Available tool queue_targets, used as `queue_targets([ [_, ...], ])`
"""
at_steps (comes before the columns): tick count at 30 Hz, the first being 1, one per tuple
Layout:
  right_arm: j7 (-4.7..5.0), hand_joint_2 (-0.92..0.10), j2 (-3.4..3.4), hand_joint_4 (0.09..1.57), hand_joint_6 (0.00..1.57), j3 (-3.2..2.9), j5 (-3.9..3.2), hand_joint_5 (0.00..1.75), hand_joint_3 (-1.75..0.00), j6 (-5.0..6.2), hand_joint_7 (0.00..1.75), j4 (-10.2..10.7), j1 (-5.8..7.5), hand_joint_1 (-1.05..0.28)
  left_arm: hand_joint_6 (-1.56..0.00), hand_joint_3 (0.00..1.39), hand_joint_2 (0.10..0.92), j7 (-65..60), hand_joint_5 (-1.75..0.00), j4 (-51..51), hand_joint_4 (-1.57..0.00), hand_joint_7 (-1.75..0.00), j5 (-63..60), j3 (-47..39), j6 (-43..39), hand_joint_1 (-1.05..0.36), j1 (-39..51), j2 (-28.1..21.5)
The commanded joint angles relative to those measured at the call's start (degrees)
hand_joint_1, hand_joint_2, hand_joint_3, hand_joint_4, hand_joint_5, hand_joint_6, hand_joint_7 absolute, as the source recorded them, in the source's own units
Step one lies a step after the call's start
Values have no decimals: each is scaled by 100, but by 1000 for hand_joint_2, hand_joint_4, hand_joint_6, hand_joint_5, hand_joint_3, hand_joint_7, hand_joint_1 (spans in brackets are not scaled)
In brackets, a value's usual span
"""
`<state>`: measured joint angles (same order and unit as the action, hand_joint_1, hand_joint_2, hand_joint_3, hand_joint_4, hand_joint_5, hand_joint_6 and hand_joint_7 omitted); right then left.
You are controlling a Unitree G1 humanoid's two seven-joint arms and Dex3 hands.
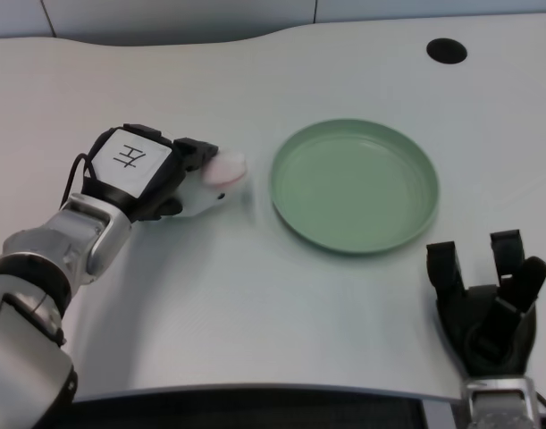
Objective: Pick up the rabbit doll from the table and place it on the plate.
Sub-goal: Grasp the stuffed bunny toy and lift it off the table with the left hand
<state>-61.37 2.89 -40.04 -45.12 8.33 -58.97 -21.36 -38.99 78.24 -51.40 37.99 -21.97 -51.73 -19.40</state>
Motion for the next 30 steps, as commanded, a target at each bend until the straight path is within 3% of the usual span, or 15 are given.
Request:
queue_targets([
  [1,89,-921,85,771,571,31,15,1746,-174,68,1746,-14,121,-574,-980,12,859,-66,-251,83,-963,-114,-58,70,85,-169,73,29],
  [6,-14,-921,42,757,566,20,-34,1746,-146,-2,1746,-44,108,-587,-1100,1,828,29,-188,107,-1058,-67,-42,86,170,-180,58,67],
  [10,-22,-921,31,756,570,11,-64,1746,-134,-78,1746,-46,101,-587,-1155,0,783,-96,-182,114,-1125,-64,-1,47,145,-163,91,87],
  [12,-35,-921,26,757,572,10,-56,1746,-130,-48,1746,-37,103,-587,-1161,0,780,-192,-177,109,-1132,-60,46,-4,48,-162,103,94],
  [13,-42,-921,22,756,571,10,-51,1746,-132,-29,1746,-32,103,-588,-1203,0,758,-269,-268,104,-1169,-65,90,-53,-36,-141,111,100],
  [16,-49,-921,16,753,570,8,-47,1746,-137,-12,1746,-28,102,-589,-1246,0,745,-358,-729,108,-983,-31,138,-108,-137,-133,116,107],
  [21,30,-921,-36,753,570,-16,-65,1746,-134,-99,1746,-128,11,-576,-1205,4,761,-212,-824,87,-892,-3,445,-427,-359,-72,1,116],
  [22,39,-921,-42,753,570,-22,-65,1746,-134,-88,1746,-159,-18,-575,-1203,4,762,-226,-832,80,-886,-2,472,-462,-391,-71,-27,111],
  [24,46,-921,-51,762,574,-32,-63,1746,-133,-71,1746,-206,-58,-565,-1204,2,768,-243,-1056,71,-813,-2,494,-518,-435,-76,-60,105],
  [25,100,-921,-56,767,578,-30,-55,1746,-134,-75,1746,-224,-92,-563,-1204,2,770,-242,-1105,63,-798,-2,525,-563,-487,-72,-96,93],
  [27,166,-921,-69,778,586,-22,-33,1746,-134,-60,1746,-257,-150,-563,-1204,3,777,-195,-1151,52,-788,-2,575,-623,-558,-57,-161,71],
  [30,182,-921,-93,776,581,-15,-14,1746,-143,-28,1746,-314,-211,-572,-1195,6,788,-89,-1147,47,-761,0,606,-703,-606,-47,-222,56],
])
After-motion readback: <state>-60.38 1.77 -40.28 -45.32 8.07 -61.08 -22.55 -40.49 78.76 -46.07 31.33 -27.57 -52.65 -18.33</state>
